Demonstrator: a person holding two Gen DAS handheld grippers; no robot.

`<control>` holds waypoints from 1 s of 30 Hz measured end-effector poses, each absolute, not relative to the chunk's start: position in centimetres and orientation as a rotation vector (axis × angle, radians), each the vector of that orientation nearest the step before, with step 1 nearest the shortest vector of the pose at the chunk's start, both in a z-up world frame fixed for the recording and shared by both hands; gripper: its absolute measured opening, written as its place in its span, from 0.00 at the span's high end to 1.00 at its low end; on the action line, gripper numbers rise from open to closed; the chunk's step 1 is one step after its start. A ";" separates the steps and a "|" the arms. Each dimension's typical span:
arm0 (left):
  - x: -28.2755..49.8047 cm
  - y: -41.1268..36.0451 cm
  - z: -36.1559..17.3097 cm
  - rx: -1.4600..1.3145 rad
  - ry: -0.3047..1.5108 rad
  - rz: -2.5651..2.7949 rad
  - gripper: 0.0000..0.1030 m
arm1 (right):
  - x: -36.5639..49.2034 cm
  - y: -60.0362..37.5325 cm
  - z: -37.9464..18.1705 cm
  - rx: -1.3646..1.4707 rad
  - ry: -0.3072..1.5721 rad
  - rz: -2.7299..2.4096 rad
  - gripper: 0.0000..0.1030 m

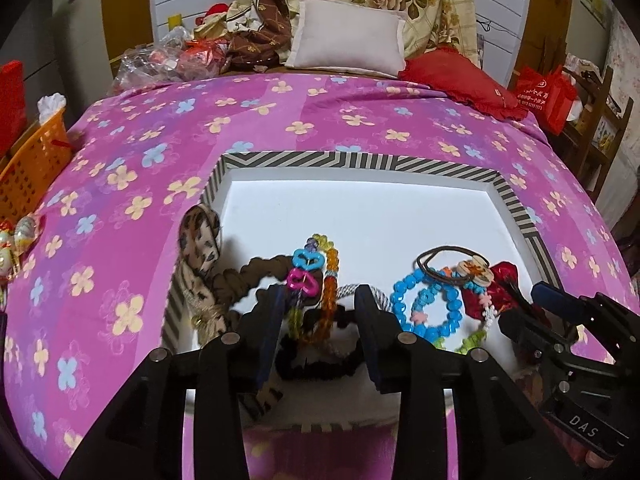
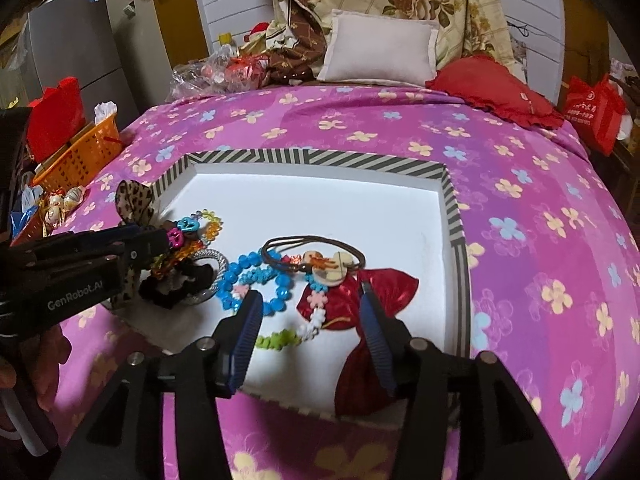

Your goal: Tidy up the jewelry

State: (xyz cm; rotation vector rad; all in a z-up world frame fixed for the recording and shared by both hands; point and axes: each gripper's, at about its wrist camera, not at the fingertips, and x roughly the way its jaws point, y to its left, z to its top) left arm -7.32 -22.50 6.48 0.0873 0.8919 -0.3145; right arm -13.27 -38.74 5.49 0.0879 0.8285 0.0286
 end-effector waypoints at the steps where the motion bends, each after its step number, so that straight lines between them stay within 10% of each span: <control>1: -7.7 -22.4 6.7 0.094 0.882 -0.306 0.68 | -13.6 -38.7 5.6 0.089 0.826 0.024 0.45; 30: -16.5 -19.0 10.2 0.092 0.743 -0.248 0.68 | -20.8 -35.8 8.3 0.111 0.757 0.005 0.27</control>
